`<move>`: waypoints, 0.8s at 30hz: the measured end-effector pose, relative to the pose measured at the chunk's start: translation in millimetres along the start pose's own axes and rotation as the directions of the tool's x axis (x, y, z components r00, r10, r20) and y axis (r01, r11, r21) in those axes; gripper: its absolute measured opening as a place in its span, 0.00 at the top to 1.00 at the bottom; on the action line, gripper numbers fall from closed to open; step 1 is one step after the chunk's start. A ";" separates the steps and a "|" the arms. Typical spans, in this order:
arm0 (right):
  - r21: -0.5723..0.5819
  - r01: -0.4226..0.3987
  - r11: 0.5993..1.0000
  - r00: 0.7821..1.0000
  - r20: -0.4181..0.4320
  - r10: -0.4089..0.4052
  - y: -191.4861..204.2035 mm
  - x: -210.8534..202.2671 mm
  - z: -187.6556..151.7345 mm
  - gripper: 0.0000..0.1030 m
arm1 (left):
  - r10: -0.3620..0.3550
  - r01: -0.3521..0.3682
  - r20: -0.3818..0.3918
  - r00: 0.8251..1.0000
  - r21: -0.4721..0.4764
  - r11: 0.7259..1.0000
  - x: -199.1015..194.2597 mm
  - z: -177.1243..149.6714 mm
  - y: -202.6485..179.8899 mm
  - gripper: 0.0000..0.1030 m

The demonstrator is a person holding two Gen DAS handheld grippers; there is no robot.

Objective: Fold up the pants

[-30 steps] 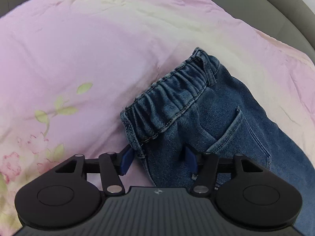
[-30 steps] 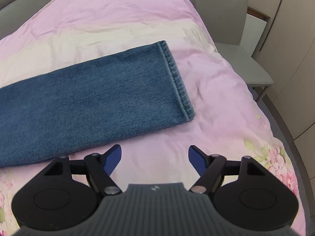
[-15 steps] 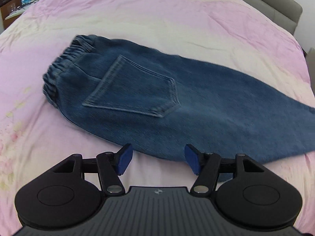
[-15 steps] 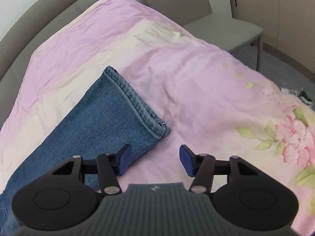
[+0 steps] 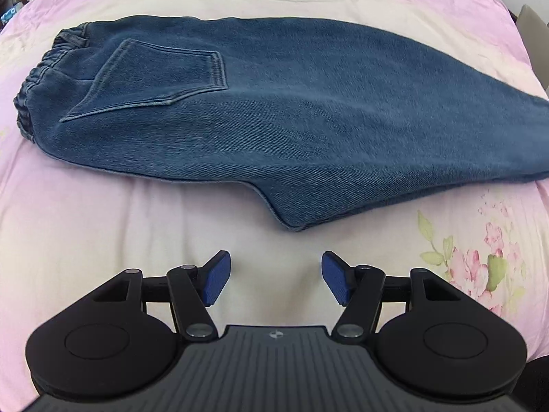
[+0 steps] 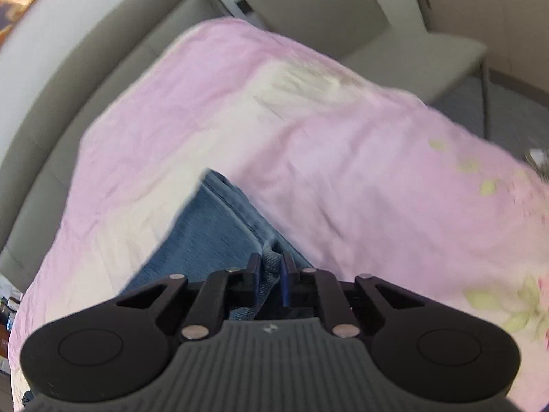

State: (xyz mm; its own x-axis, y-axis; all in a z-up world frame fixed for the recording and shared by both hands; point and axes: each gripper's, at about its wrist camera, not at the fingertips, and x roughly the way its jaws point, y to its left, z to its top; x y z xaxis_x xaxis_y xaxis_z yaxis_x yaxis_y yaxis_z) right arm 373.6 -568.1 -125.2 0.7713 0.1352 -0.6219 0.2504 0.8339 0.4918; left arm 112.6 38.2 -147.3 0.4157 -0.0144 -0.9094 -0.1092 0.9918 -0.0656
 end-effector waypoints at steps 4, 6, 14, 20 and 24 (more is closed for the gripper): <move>-0.060 0.071 0.996 0.997 -0.035 -0.073 -0.3 10.0 -2.5 0.95 | 0.028 -0.028 0.013 1.000 0.026 0.999 5.7 -5.0 -12.4 0.30; -0.033 0.106 0.994 0.990 -0.085 -0.108 -16.0 21.7 -14.5 0.95 | 0.045 -0.046 0.032 0.998 0.034 0.998 7.3 -8.6 -15.7 0.30; 0.089 0.084 0.992 0.991 -0.115 -0.074 -49.8 24.8 -36.8 0.73 | 0.018 -0.008 0.137 0.990 -0.074 0.997 5.5 -19.9 -3.3 0.30; 0.111 0.049 0.993 0.989 -0.142 -0.033 -57.4 18.5 -55.6 0.66 | 0.018 0.014 0.209 0.978 -0.149 0.989 4.5 -26.0 -1.0 0.30; 0.205 0.026 0.978 0.994 -0.113 -0.003 -66.3 26.6 -65.6 0.65 | 0.047 -0.006 0.263 0.964 -0.154 0.988 5.8 -14.9 -5.7 0.30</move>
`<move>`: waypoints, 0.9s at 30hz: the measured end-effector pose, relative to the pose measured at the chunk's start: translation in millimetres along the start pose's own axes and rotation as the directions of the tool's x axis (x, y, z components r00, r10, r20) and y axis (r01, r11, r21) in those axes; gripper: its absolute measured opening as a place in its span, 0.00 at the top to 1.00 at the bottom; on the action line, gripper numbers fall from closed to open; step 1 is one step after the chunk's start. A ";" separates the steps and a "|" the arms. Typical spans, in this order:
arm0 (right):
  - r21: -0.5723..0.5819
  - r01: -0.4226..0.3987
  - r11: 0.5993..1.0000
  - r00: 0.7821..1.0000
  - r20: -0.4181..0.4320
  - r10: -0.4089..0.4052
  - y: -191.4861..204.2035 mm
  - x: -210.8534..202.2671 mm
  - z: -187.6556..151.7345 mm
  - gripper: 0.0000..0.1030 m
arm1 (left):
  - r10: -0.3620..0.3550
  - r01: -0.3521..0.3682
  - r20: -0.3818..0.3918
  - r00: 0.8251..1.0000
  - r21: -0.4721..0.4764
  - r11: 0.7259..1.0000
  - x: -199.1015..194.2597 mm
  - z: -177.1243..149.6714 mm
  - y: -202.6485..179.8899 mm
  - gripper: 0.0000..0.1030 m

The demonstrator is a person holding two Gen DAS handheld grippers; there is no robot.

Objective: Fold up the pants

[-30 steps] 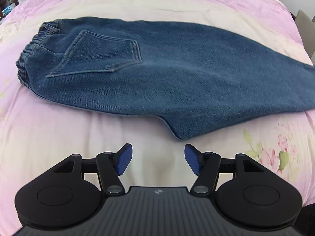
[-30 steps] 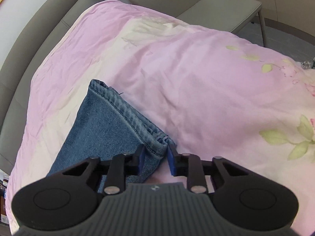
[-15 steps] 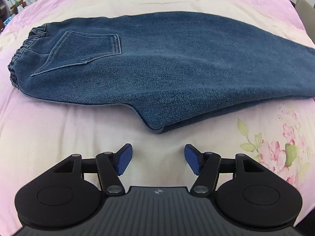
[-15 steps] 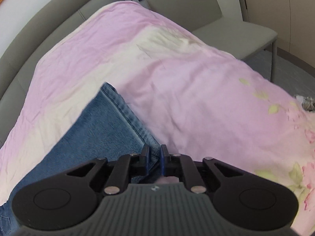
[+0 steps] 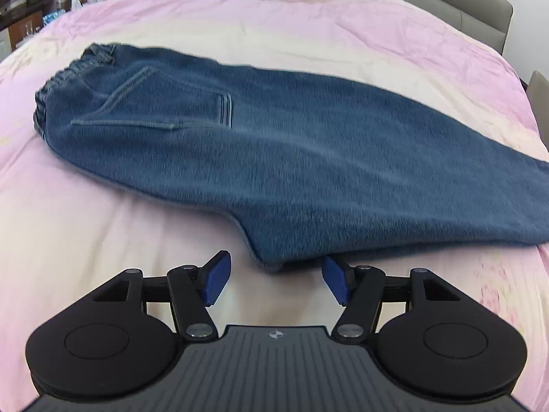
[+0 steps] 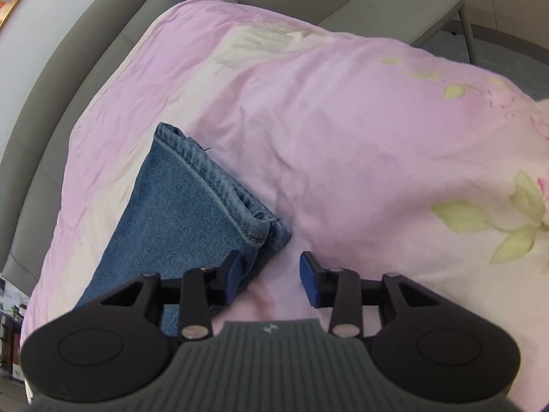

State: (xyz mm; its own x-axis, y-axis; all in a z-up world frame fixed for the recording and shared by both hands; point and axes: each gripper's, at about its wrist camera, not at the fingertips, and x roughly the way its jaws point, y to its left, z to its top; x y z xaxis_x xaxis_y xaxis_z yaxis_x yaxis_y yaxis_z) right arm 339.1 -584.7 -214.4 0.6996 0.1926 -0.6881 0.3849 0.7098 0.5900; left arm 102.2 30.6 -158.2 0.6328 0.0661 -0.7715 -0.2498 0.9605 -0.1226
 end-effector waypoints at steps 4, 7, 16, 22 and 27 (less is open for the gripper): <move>0.058 -0.020 0.998 0.999 0.035 0.018 -6.0 6.3 -3.4 0.63 | 0.054 -0.054 0.017 0.998 -0.005 0.999 10.2 3.1 -1.4 0.44; 0.115 -0.034 0.993 0.998 0.063 0.027 -8.4 14.2 -0.9 0.63 | 0.042 -0.041 0.025 0.999 -0.053 0.998 10.8 6.9 1.5 0.68; 0.084 0.042 0.996 0.991 0.124 -0.052 20.7 14.1 1.9 0.80 | 0.094 -0.094 -0.001 0.996 -0.021 0.995 -1.5 21.5 -4.6 0.83; -0.145 0.043 0.988 0.968 0.249 -0.006 81.7 -61.8 14.0 0.88 | 0.082 -0.082 -0.022 0.996 -0.035 0.996 -22.4 34.2 -1.2 0.87; -0.209 0.029 0.978 0.959 0.283 0.032 89.6 -133.1 12.5 0.92 | 0.032 -0.034 -0.063 0.998 -0.030 0.999 -38.2 21.7 5.8 0.87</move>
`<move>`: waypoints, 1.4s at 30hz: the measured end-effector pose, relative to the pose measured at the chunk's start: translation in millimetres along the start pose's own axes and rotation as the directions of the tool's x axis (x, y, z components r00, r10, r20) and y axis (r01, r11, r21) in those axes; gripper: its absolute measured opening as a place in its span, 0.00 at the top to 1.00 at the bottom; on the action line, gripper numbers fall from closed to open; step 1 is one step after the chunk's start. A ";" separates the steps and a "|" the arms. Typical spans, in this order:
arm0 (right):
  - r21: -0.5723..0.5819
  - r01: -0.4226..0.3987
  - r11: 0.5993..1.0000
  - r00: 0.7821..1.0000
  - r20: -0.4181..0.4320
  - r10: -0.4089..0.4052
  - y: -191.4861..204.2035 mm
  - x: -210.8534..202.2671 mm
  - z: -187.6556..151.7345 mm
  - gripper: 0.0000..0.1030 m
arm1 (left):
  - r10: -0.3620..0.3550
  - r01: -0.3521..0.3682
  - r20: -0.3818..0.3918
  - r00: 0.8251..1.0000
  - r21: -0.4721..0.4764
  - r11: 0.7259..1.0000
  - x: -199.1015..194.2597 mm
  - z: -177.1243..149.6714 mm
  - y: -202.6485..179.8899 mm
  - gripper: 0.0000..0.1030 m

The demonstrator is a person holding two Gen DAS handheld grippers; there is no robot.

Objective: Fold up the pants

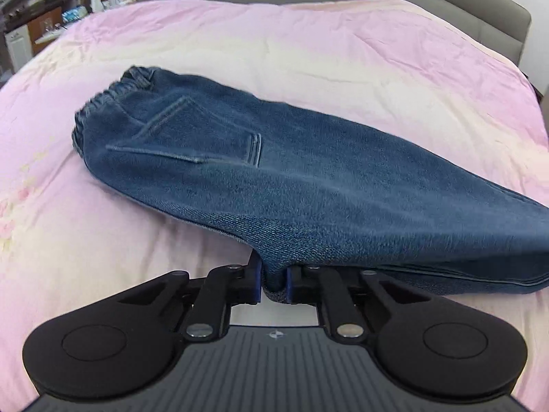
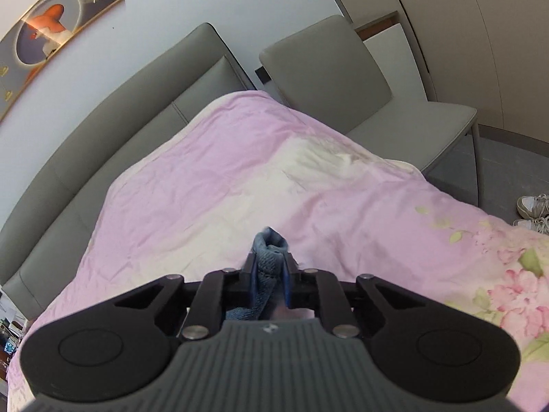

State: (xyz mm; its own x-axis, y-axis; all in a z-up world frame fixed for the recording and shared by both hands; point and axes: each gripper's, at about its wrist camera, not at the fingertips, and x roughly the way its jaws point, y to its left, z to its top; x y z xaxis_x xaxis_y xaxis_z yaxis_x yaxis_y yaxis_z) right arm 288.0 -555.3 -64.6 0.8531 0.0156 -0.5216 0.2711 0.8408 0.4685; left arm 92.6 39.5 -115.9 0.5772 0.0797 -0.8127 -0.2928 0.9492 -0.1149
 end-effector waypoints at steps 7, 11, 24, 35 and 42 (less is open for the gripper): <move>0.027 0.160 0.987 0.964 -0.219 -0.151 -62.3 22.1 -55.6 0.92 | 0.027 -0.020 -0.089 0.996 0.077 0.997 34.8 -17.7 -3.4 0.86; 0.048 0.217 0.975 0.934 -0.300 -0.193 -85.0 28.6 -70.6 0.89 | 0.018 0.012 -0.168 0.986 0.172 0.985 39.0 -19.3 -0.8 0.84; -0.164 0.166 0.973 0.939 -0.276 -0.206 -59.4 38.9 -36.3 0.56 | 0.042 -0.016 -0.111 0.993 0.225 0.974 5.7 48.7 62.7 0.68; -0.324 0.082 0.942 0.947 -0.270 -0.176 -3.3 119.9 -24.6 0.37 | 0.198 -0.199 0.018 0.980 0.092 0.976 75.2 193.6 137.6 0.20; -0.327 0.113 0.938 0.925 -0.310 -0.219 -9.1 154.0 -12.3 0.36 | 0.133 -0.134 -0.038 0.990 -0.028 0.991 129.1 217.0 159.8 0.13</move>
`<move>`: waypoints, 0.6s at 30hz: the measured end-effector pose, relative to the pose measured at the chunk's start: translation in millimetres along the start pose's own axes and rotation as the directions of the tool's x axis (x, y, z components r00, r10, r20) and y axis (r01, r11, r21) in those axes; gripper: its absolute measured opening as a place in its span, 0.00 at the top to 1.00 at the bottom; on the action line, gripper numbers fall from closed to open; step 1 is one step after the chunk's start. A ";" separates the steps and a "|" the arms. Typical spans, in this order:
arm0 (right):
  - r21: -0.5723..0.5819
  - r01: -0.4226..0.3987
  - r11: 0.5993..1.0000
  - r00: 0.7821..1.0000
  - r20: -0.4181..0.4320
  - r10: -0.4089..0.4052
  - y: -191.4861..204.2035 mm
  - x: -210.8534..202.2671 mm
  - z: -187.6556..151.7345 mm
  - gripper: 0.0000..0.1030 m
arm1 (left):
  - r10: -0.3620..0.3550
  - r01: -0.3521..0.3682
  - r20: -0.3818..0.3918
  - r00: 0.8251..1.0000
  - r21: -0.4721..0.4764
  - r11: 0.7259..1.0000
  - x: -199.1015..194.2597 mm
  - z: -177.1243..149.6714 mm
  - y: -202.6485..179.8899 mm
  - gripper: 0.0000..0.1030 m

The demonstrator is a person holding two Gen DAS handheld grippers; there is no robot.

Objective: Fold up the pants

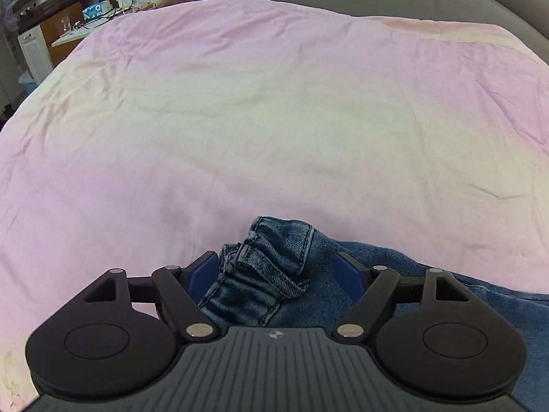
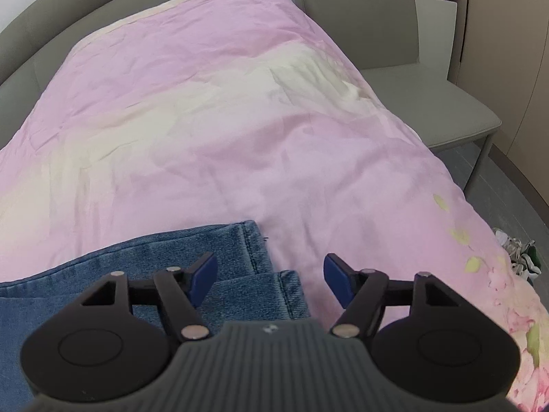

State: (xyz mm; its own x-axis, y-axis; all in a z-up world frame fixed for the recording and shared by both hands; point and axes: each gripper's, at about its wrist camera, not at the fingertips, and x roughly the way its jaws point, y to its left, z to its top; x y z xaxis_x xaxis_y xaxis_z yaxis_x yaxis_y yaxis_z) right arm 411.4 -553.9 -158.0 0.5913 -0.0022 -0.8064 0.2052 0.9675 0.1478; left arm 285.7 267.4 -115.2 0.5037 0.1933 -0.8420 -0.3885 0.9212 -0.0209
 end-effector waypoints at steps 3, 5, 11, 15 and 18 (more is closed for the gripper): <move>0.013 -0.029 0.999 0.999 -0.037 0.029 -8.7 3.0 -7.1 0.40 | 0.008 -0.007 -0.014 1.000 0.059 0.998 14.6 -1.9 -5.7 0.11; 0.013 -0.051 0.999 0.997 -0.059 0.051 -12.5 3.5 -14.3 0.46 | 0.005 -0.003 -0.030 1.000 0.086 0.996 21.3 -3.9 -6.1 0.08; -0.064 -0.001 0.998 1.000 -0.023 0.000 -4.3 -2.3 -31.3 0.84 | -0.004 0.003 0.013 1.000 0.033 0.999 19.0 -7.4 -2.7 0.40; -0.152 0.053 0.987 0.998 0.026 -0.049 13.4 -22.7 -30.4 0.90 | 0.018 -0.024 0.090 0.996 0.061 0.998 -7.7 -10.5 -14.5 0.49; -0.200 0.090 0.976 0.995 0.067 -0.078 25.8 -43.9 -26.1 0.91 | 0.037 -0.047 0.141 0.989 0.064 0.997 -28.6 -15.0 -17.2 0.52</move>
State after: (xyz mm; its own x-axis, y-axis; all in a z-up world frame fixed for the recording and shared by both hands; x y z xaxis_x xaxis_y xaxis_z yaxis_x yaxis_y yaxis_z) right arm 370.3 -522.2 -133.8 0.6244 -0.0943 -0.7754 0.0971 0.9944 -0.0428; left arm 266.3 241.0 -98.8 0.5923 0.2732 -0.7580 -0.3614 0.9309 0.0532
